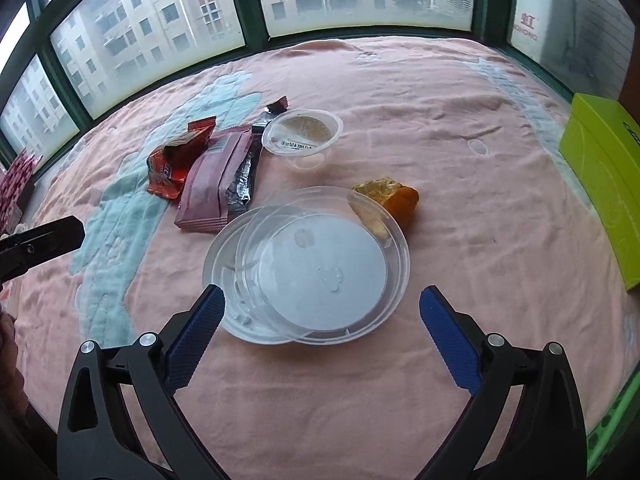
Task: Collect trash
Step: 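Grasp the clear round lid with the right gripper, then grasp the white plastic lid with the left gripper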
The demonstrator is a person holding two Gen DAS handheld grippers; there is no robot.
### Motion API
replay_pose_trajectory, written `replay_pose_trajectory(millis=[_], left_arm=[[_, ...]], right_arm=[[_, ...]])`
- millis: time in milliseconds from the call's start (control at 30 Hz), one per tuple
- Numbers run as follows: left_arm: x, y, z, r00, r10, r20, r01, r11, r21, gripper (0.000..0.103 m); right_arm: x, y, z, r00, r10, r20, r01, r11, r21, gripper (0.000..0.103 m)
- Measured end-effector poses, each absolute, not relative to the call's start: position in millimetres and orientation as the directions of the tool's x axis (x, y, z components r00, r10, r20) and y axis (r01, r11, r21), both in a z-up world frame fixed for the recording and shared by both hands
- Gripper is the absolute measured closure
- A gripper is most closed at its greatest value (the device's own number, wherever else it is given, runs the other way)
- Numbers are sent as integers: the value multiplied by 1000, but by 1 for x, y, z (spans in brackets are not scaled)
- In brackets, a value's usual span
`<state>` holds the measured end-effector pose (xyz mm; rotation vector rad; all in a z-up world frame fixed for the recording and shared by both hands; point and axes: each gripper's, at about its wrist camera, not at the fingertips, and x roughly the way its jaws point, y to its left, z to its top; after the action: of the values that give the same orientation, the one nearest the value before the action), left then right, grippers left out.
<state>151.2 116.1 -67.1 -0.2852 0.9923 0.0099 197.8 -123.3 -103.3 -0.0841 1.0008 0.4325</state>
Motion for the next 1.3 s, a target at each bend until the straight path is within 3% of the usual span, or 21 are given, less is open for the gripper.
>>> replay_pose_trajectory(millis=[467,667,933,1300], left_arm=[[160,104,-74,530,-127,-838,-68,979,-191,18],[164,75,-73,522,-173,-835,84,985,-151,10],[175,21,-88,450,-252,-857,308,944,-116,8],[195,-22,-110,399,-259,-879,478,877,-41,8]], right_arm=[[204,-131,-104,460,338,-821,-374,912,166,12],[185,-164,-80,510,338,-791,-317,929,192,12],[150,-208,-58,569,311,-761,-235,949,212,12],[125,-248,-51,595,277,-754,-140,960,243,12]])
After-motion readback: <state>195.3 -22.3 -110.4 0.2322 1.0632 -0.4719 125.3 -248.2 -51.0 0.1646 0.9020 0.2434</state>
